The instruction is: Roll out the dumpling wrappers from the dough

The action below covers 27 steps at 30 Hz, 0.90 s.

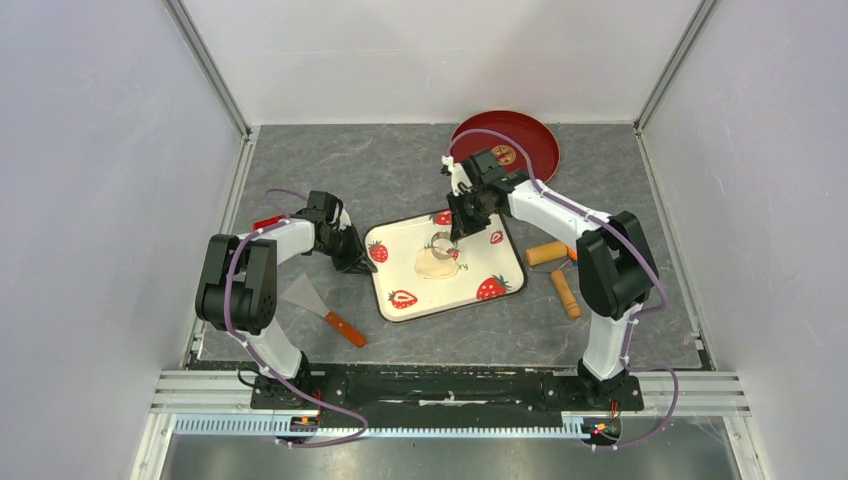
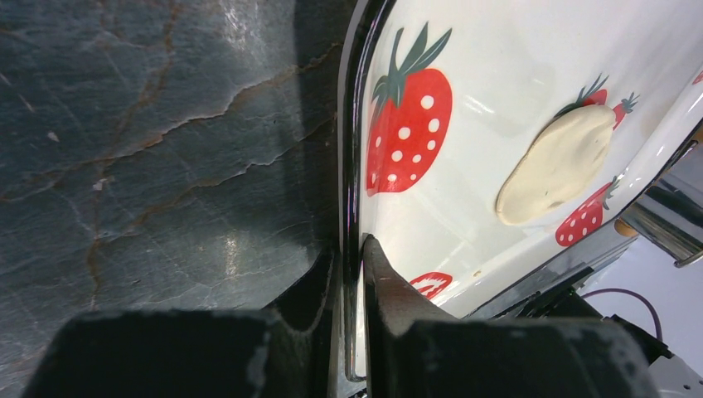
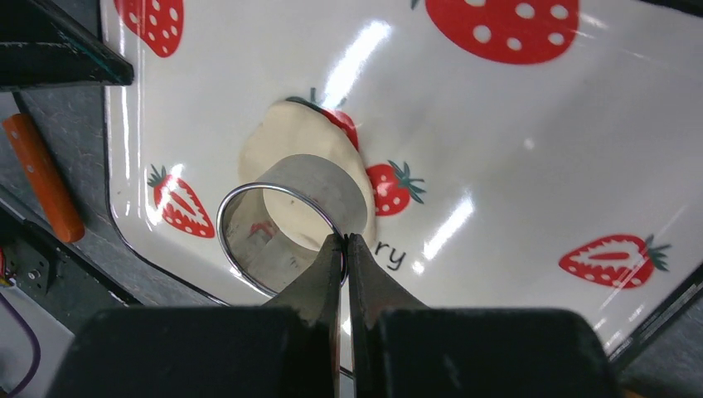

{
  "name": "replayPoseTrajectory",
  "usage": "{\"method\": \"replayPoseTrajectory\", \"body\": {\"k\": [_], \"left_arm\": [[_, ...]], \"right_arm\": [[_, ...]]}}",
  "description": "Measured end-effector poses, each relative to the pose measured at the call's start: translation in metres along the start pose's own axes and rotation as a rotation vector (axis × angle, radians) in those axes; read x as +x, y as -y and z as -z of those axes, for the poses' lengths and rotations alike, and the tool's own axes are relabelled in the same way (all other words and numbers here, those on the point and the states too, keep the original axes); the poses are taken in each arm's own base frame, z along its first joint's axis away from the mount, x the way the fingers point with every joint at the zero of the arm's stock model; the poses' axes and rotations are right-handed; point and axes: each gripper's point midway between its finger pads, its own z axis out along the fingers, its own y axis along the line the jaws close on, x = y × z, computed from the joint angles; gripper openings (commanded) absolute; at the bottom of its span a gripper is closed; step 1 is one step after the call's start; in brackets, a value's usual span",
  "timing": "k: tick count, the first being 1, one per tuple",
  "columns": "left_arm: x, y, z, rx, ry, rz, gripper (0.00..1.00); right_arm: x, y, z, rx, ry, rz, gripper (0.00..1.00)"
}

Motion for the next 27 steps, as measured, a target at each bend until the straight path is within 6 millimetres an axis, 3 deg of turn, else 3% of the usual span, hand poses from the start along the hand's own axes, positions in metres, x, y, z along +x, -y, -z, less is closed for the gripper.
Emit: {"method": "replayPoseTrajectory", "body": {"k": [7, 27], "left_arm": [[0.0, 0.0, 0.0, 0.0, 0.0, 0.0, 0.02], [0.0, 0.0, 0.0, -0.001, -0.001, -0.007, 0.02]], "right_arm": [[-0.01, -0.014, -0.015, -0.019, -0.003, 0.028, 0.0], [0.014, -0.012, -0.037, 0.003, -0.072, 0.035, 0.0]]}}
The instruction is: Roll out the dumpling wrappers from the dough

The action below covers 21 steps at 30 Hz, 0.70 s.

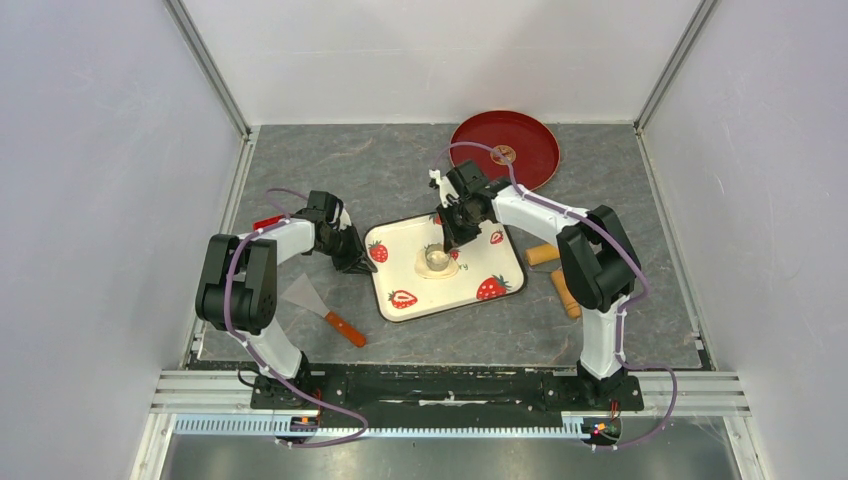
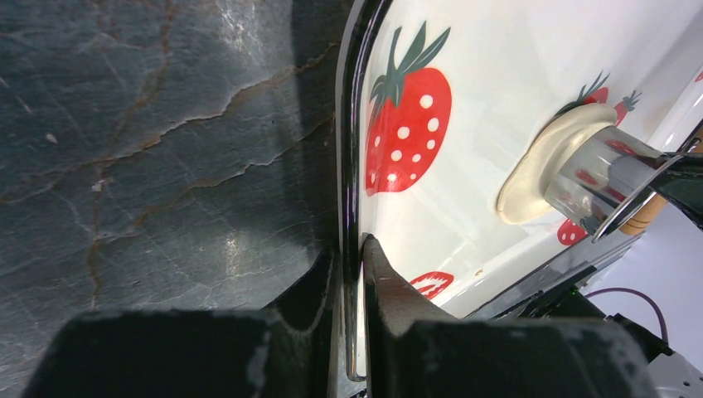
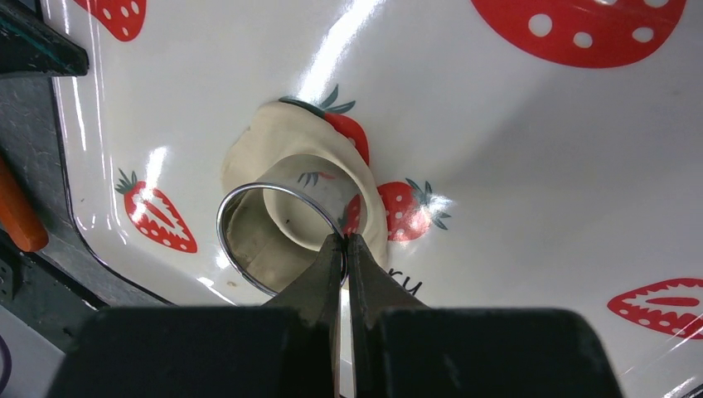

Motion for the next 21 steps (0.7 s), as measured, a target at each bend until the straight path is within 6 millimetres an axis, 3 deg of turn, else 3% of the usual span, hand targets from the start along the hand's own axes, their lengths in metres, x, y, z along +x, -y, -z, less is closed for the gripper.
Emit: {"method": "replayPoseTrajectory", "body": {"k": [4, 8, 12, 18, 21], "left_arm": [[0.0, 0.0, 0.0, 0.0, 0.0, 0.0, 0.06], [0.0, 0.0, 0.0, -0.003, 0.001, 0.0, 0.23], [0.0, 0.0, 0.002, -0.018, 0.001, -0.011, 0.36], [-0.005, -0.009, 0.016, -0.135, 0.04, -0.043, 0.39], [-0.015, -0.008, 0.029, -0.209, 0.092, -0.094, 0.4]], "right_arm": [[0.006, 0.001, -0.002, 0.005, -0.013, -0.002, 0.01], [0.007, 0.002, -0.003, 0.005, -0.014, -0.003, 0.06], [0.007, 0.002, -0.004, 0.006, -0.015, -0.001, 0.23], [0.009, 0.003, -0.003, 0.022, -0.021, 0.001, 0.52], [0.008, 0.004, -0.002, 0.035, -0.024, 0.002, 0.59]]}}
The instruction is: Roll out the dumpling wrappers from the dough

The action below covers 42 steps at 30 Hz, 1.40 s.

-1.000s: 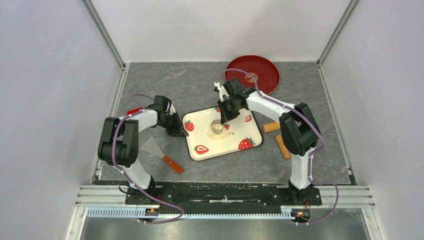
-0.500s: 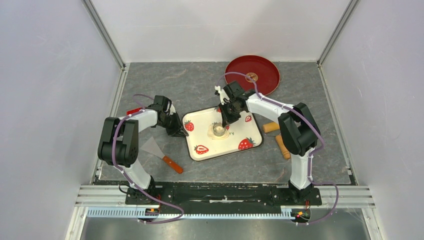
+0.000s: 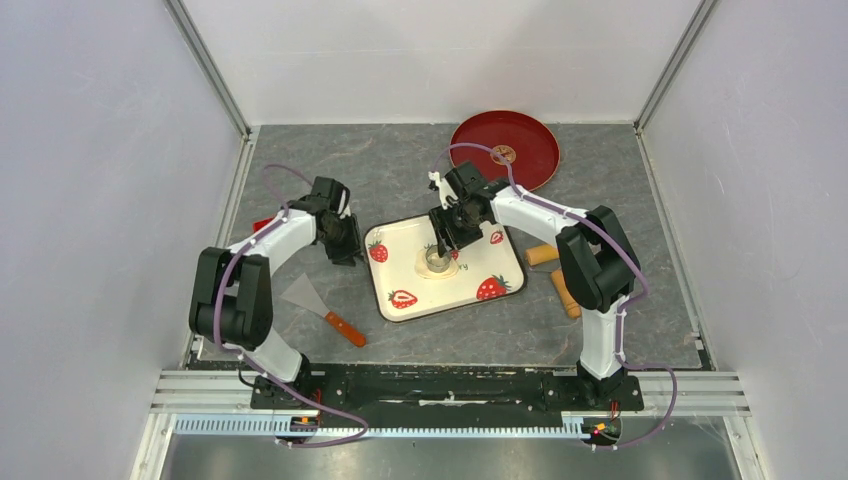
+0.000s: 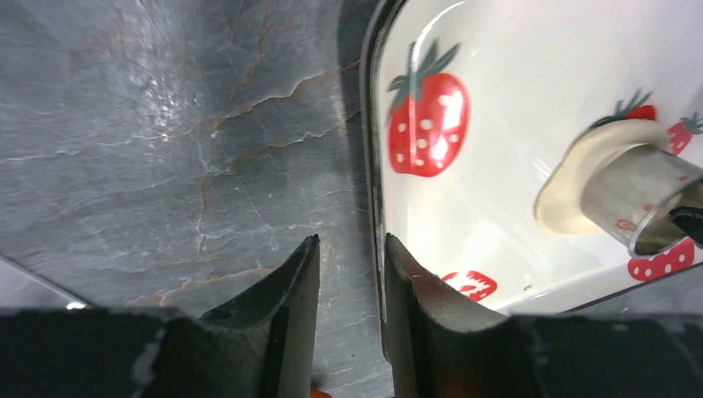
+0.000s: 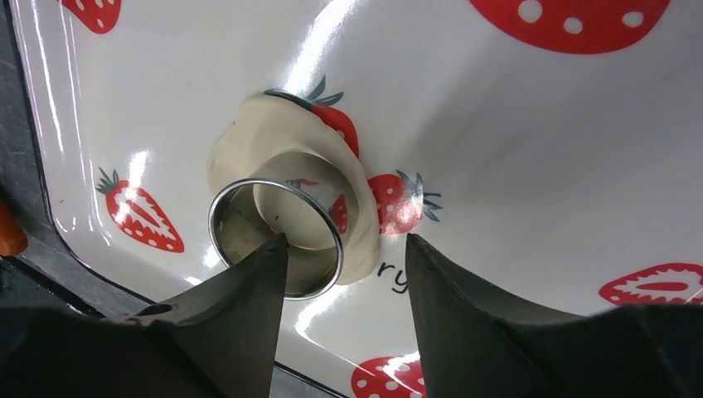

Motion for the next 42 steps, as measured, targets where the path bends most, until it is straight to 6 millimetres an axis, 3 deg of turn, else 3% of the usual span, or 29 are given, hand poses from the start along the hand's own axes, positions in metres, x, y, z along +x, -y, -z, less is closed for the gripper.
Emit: {"method": "replayPoseTrajectory", "body": {"k": [3, 7, 10, 14, 20, 23, 28, 37, 42], "left_arm": [[-0.015, 0.012, 0.017, -0.035, 0.071, -0.07, 0.4], [-0.027, 0.049, 0.033, 0.011, 0.135, -0.167, 0.4], [-0.027, 0.08, 0.038, 0.089, 0.14, -0.221, 0.39], [-0.021, 0.121, 0.031, 0.239, 0.107, -0.243, 0.39], [-0.011, 0.156, 0.008, 0.383, 0.028, -0.18, 0.38], [-0.002, 0.164, -0.003, 0.403, -0.017, -0.171, 0.37], [0.011, 0.162, -0.018, 0.38, -0.067, -0.17, 0.36], [0.018, 0.164, -0.02, 0.336, -0.078, -0.186, 0.3], [0.019, 0.16, -0.024, 0.306, -0.086, -0.184, 0.25]], "right_arm": [[-0.005, 0.0, 0.002, 0.007, 0.011, 0.003, 0.61], [-0.009, 0.001, 0.005, 0.004, 0.023, -0.002, 0.61], [-0.011, 0.0, 0.008, -0.016, 0.029, -0.017, 0.59], [-0.018, 0.003, 0.018, -0.072, 0.065, -0.071, 0.49], [-0.012, 0.02, 0.028, -0.188, 0.107, -0.23, 0.47], [-0.002, 0.024, 0.025, -0.225, 0.09, -0.28, 0.46], [0.003, 0.012, 0.023, -0.291, 0.077, -0.292, 0.44], [0.006, 0.003, 0.017, -0.344, 0.058, -0.309, 0.31], [0.01, 0.003, 0.011, -0.354, 0.039, -0.32, 0.29]]}}
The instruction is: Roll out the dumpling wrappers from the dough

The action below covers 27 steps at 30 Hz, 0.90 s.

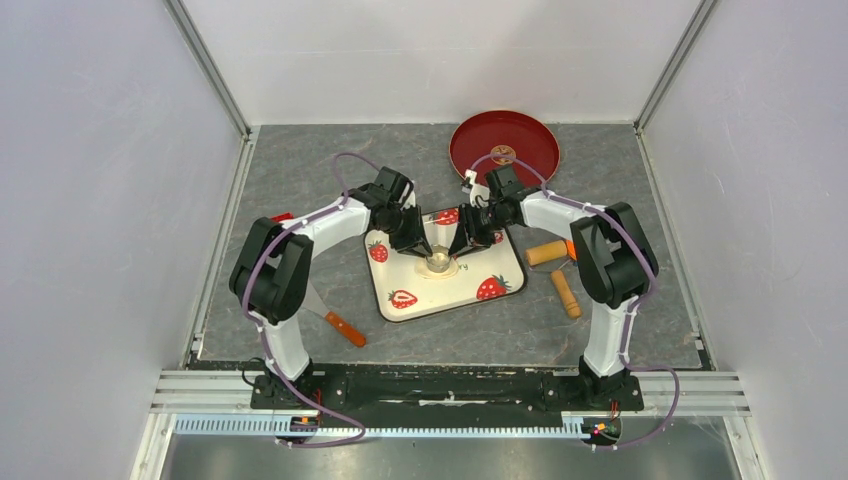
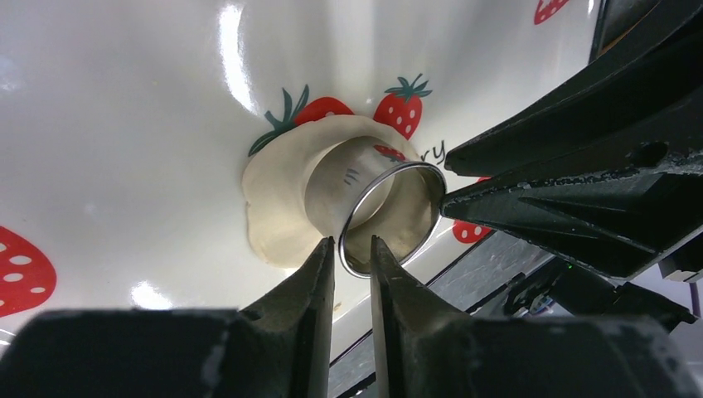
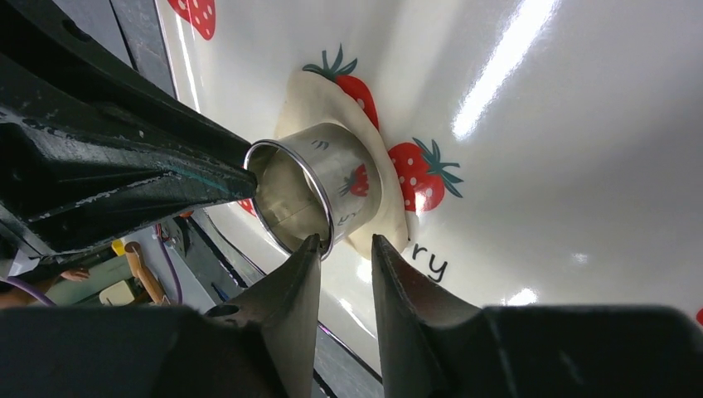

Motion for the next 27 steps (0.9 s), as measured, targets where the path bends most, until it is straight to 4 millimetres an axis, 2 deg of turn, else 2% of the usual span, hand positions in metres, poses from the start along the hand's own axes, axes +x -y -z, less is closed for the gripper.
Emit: {"method": "replayPoseTrajectory", "body": {"k": [5, 11, 16, 27], "left_arm": [[0.003, -0.006, -0.002, -0.032, -0.016, -0.002, 0.18], [0.005, -0.007, -0.006, -0.04, -0.025, -0.01, 0.03], [0.006, -0.008, -0.009, -0.047, -0.036, -0.007, 0.02], [0.007, -0.01, -0.012, -0.061, -0.062, -0.007, 0.02]], "right_arm": [[0.004, 0.002, -0.005, -0.005, -0.017, -0.01, 0.21], [0.005, -0.004, -0.008, -0.028, -0.023, -0.002, 0.07], [0.006, -0.004, -0.01, -0.032, -0.03, -0.003, 0.0], [0.007, 0.0, -0.012, -0.021, -0.039, -0.013, 0.0]]}}
